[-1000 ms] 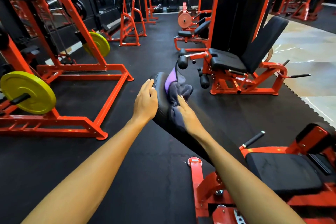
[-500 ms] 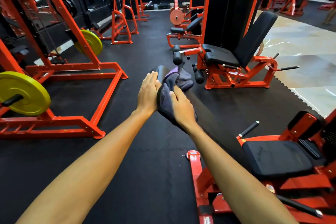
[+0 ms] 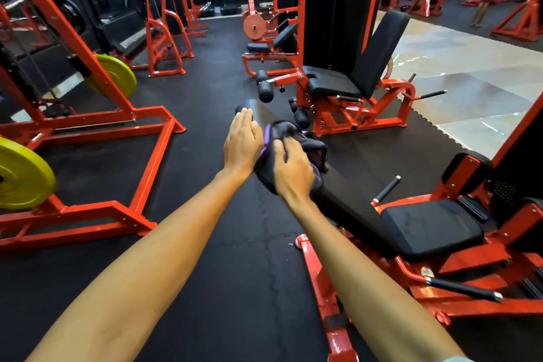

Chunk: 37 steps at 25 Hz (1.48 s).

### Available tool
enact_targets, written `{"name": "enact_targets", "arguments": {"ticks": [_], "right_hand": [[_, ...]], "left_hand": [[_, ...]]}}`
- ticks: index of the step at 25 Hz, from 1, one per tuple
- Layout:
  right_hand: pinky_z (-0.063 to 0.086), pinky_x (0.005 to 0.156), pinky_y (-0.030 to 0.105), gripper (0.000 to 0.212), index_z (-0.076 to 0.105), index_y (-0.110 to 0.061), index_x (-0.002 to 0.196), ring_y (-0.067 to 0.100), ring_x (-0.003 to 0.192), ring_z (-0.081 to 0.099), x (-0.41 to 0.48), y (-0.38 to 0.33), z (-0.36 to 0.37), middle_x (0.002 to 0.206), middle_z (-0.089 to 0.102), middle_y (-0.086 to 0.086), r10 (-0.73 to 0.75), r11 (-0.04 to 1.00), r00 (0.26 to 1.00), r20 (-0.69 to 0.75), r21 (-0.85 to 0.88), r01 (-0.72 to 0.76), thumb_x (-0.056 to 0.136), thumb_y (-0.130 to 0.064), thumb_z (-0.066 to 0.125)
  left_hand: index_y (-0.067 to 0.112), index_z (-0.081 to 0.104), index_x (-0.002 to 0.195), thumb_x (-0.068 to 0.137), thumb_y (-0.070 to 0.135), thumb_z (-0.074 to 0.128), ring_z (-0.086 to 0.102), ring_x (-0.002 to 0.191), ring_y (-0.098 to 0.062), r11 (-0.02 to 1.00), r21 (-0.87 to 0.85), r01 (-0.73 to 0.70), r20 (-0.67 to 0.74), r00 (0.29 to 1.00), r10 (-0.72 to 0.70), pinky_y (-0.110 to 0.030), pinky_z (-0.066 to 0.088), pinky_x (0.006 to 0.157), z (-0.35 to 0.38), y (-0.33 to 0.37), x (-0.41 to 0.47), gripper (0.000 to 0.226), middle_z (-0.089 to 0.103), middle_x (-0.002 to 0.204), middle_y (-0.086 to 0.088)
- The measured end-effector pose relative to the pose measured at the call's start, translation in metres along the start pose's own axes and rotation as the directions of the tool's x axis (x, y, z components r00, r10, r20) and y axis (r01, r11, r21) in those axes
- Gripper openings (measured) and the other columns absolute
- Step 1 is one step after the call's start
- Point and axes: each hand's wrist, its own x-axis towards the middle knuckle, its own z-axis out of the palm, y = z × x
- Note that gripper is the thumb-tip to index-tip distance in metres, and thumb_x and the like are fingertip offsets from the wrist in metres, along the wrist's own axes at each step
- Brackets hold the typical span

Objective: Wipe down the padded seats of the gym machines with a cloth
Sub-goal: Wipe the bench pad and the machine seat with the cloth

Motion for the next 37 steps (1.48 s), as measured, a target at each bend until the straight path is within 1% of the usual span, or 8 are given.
{"name": "enact_targets", "arguments": {"ticks": [4, 11, 13, 19, 23, 27, 32, 37], "right_hand": [[0.044, 0.102, 0.039, 0.053, 0.059, -0.012, 0.137, 0.026, 0.127, 0.055, -0.01, 0.023, 0.003, 0.137, 0.063, 0.006, -0.257, 0.966, 0.965, -0.048, -0.051, 0.255, 0.1, -0.045, 0.041], [0.049, 0.091, 0.042, 0.033, 0.055, -0.022, 0.125, 0.033, 0.113, 0.062, 0.009, 0.102, -0.013, 0.12, 0.064, 0.008, 0.103, 0.956, 0.995, 0.012, -0.277, -0.096, 0.099, -0.028, 0.036], [0.046, 0.089, 0.042, 0.028, 0.053, -0.024, 0.12, 0.032, 0.113, 0.061, 0.02, 0.058, -0.003, 0.118, 0.062, 0.008, 0.012, 0.944, 0.995, 0.097, -0.328, 0.021, 0.103, -0.032, 0.033], [0.043, 0.101, 0.051, 0.033, 0.061, -0.016, 0.107, 0.023, 0.111, 0.058, 0.025, -0.006, -0.001, 0.116, 0.064, 0.006, -0.228, 0.973, 0.942, 0.245, 0.08, 0.215, 0.1, -0.039, 0.039], [0.04, 0.109, 0.048, 0.045, 0.059, -0.016, 0.132, 0.03, 0.129, 0.053, 0.041, 0.063, -0.025, 0.138, 0.059, 0.012, 0.005, 0.976, 0.942, 0.337, -0.208, 0.069, 0.104, -0.045, 0.04], [0.047, 0.08, 0.031, 0.033, 0.062, -0.016, 0.095, 0.023, 0.094, 0.058, 0.065, 0.057, -0.033, 0.096, 0.065, -0.001, 0.15, 0.987, 0.966, 0.209, -0.094, -0.133, 0.097, -0.048, 0.053], [0.05, 0.077, 0.037, 0.009, 0.058, -0.022, 0.098, 0.013, 0.077, 0.058, 0.059, 0.003, -0.021, 0.081, 0.062, -0.009, -0.061, 0.988, 0.991, 0.116, 0.151, 0.043, 0.089, -0.023, 0.06], [0.046, 0.1, 0.038, 0.045, 0.054, -0.027, 0.131, 0.019, 0.109, 0.055, 0.033, 0.05, -0.041, 0.12, 0.049, -0.001, -0.074, 0.996, 0.981, 0.181, 0.052, 0.066, 0.087, -0.036, 0.05]], "left_hand": [[0.004, 0.033, 0.156, 0.109, 0.02, 0.027, 0.021, 0.153, -0.019, 0.999, 0.005, -0.04, 0.02, 0.999, 0.04, -0.03, 0.016, 0.122, -0.003, -0.004, -0.002, 0.049, 0.03, 0.164, -0.009], [0.005, 0.031, 0.156, 0.109, 0.022, 0.025, 0.019, 0.154, -0.02, 0.998, -0.035, -0.056, 0.01, 0.998, 0.056, -0.033, 0.015, 0.125, 0.0, -0.003, -0.006, 0.051, 0.029, 0.165, -0.009], [0.005, 0.032, 0.156, 0.109, 0.02, 0.026, 0.019, 0.154, -0.02, 0.997, -0.04, -0.061, 0.007, 0.998, 0.061, -0.033, 0.015, 0.125, -0.001, -0.003, -0.004, 0.05, 0.029, 0.164, -0.009], [0.008, 0.03, 0.157, 0.11, 0.022, 0.027, 0.015, 0.155, -0.017, 0.997, -0.061, -0.041, 0.075, 0.996, 0.046, -0.035, 0.016, 0.125, -0.008, -0.005, -0.001, 0.049, 0.025, 0.166, -0.006], [0.009, 0.029, 0.158, 0.11, 0.025, 0.024, 0.015, 0.155, -0.016, 0.997, -0.062, -0.055, 0.063, 0.996, 0.059, -0.035, 0.016, 0.125, -0.006, -0.006, -0.007, 0.051, 0.025, 0.166, -0.005], [0.008, 0.03, 0.158, 0.11, 0.025, 0.024, 0.016, 0.155, -0.016, 0.996, -0.065, -0.056, 0.053, 0.997, 0.06, -0.036, 0.017, 0.125, -0.006, -0.005, -0.006, 0.051, 0.027, 0.166, -0.005], [0.009, 0.032, 0.157, 0.11, 0.024, 0.025, 0.016, 0.154, -0.015, 0.996, -0.069, -0.055, 0.041, 0.998, 0.058, -0.036, 0.017, 0.126, -0.008, -0.003, -0.007, 0.05, 0.028, 0.165, -0.004], [0.01, 0.033, 0.157, 0.109, 0.023, 0.026, 0.018, 0.154, -0.013, 0.996, -0.061, -0.062, 0.022, 0.998, 0.063, -0.035, 0.017, 0.126, -0.005, -0.006, -0.005, 0.05, 0.029, 0.165, -0.003]]}}
